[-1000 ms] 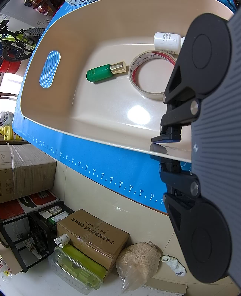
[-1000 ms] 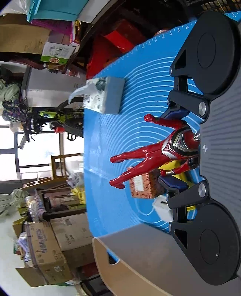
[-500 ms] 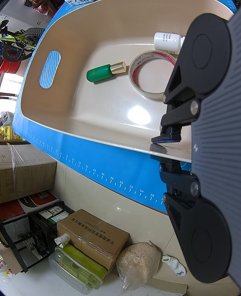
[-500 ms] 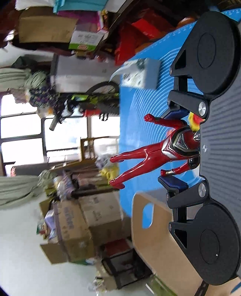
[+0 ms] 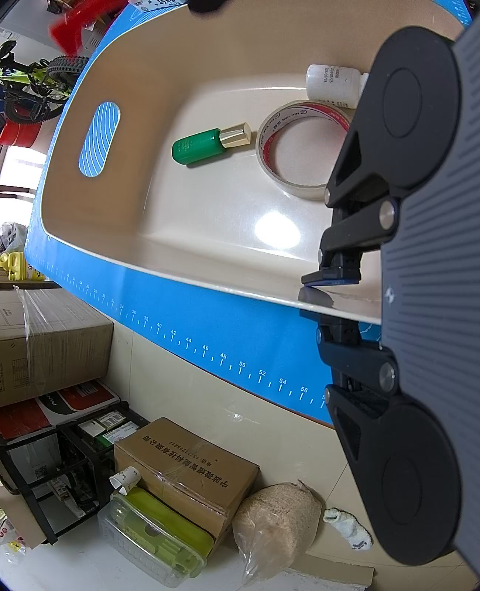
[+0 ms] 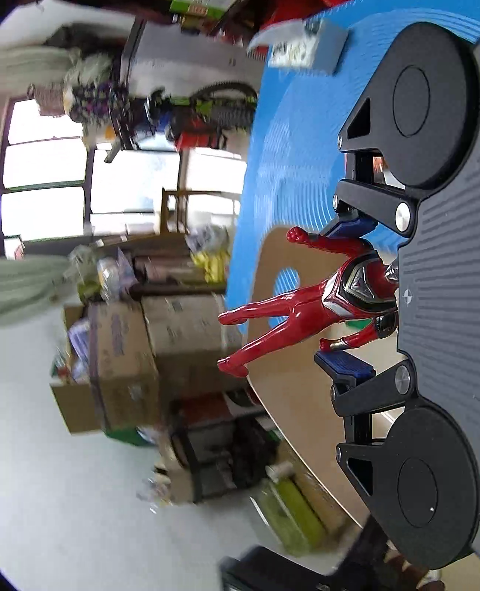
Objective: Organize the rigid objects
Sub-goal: 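Carry the red figure into the basket and open the right gripper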
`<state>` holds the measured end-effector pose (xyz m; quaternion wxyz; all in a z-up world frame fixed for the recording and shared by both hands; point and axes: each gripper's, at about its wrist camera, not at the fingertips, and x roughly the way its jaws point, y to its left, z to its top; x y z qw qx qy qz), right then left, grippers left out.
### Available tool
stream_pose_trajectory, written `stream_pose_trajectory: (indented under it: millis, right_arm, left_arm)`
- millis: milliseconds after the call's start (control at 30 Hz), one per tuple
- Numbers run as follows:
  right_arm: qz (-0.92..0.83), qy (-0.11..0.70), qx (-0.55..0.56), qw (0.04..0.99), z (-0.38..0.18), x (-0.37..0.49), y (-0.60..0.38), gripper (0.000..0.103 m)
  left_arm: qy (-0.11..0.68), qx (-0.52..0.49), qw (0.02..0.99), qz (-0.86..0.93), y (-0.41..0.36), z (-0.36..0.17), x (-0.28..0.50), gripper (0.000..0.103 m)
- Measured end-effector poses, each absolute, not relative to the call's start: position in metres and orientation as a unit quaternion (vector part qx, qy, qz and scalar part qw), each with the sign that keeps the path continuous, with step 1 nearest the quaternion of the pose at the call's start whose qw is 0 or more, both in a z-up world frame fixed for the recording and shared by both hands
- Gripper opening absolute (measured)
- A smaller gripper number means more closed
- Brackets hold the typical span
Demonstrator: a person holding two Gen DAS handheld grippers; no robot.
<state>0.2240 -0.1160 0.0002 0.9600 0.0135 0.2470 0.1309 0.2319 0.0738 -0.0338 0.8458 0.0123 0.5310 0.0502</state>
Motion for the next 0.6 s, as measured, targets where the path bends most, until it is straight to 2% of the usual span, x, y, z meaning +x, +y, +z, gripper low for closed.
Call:
stream_pose_trajectory:
  millis: [300,467,600]
  right_arm:
    - [0.176,0.316,-0.058,0.930,-0.020,0.230,-0.060,0.065]
    - [0.170,0.357,-0.056,0.917,-0.023,0.237,-0.059,0.065]
    - [0.156,0.370,-0.111,0.909,-0.029,0.237,-0.048,0.066]
  left_arm:
    - [0.532,0.013,0.845,0.051,0.074,-0.035,0.232,0.013]
    - [0.531,0.013,0.846,0.051,0.073,-0.033,0.232,0.013]
    - [0.531,0.014,0.846,0.051,0.073,-0.033,0.232,0.013]
